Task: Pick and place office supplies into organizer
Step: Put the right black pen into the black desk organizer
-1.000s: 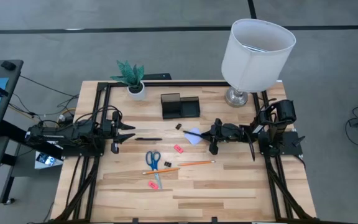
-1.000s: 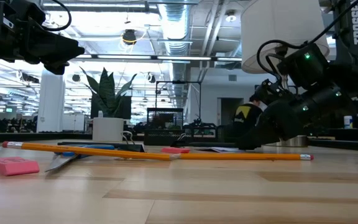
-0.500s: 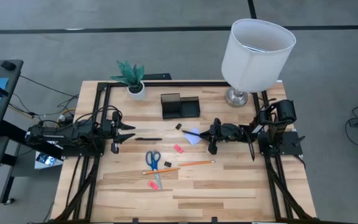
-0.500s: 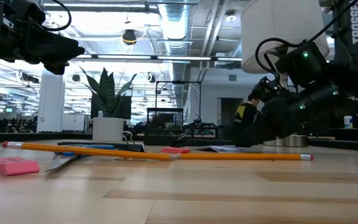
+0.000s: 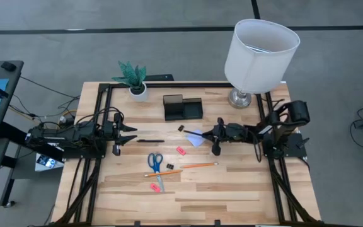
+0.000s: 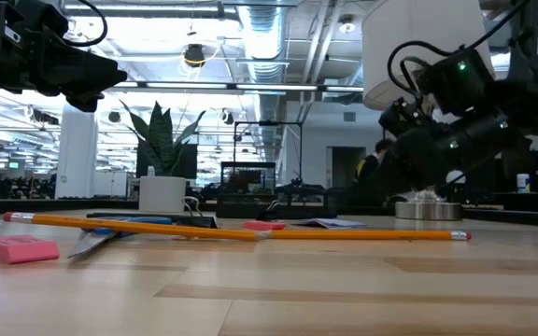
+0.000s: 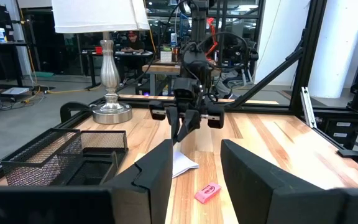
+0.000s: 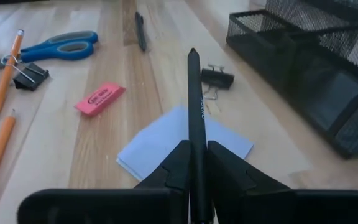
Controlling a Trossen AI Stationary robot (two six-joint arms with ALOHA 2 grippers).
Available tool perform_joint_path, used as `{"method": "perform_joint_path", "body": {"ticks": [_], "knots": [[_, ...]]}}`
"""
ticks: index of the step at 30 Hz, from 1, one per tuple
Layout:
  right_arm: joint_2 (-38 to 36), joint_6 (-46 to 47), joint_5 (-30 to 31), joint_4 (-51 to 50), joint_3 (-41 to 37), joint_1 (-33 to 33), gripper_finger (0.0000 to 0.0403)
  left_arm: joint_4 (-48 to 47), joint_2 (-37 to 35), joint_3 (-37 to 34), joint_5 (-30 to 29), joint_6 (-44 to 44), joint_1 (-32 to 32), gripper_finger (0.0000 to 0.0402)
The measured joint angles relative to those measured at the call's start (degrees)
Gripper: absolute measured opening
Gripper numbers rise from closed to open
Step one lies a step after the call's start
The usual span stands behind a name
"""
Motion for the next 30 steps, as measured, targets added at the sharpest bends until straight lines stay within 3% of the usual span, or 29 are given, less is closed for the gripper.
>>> {"method": "perform_joint_path", "body": {"ticks": [9, 30], "knots": [[-6.3, -2.3, -0.2, -10.1, 2.7, -1.9, 0.0038, 0.0, 0.0, 0.0, 0.0, 0.0, 0.0, 0.0128], [-11.2, -20.4, -0.5, -48.2, 27.9, -6.1, 0.0042, 0.0, 0.0, 0.0, 0.0, 0.0, 0.0, 0.0128]]}}
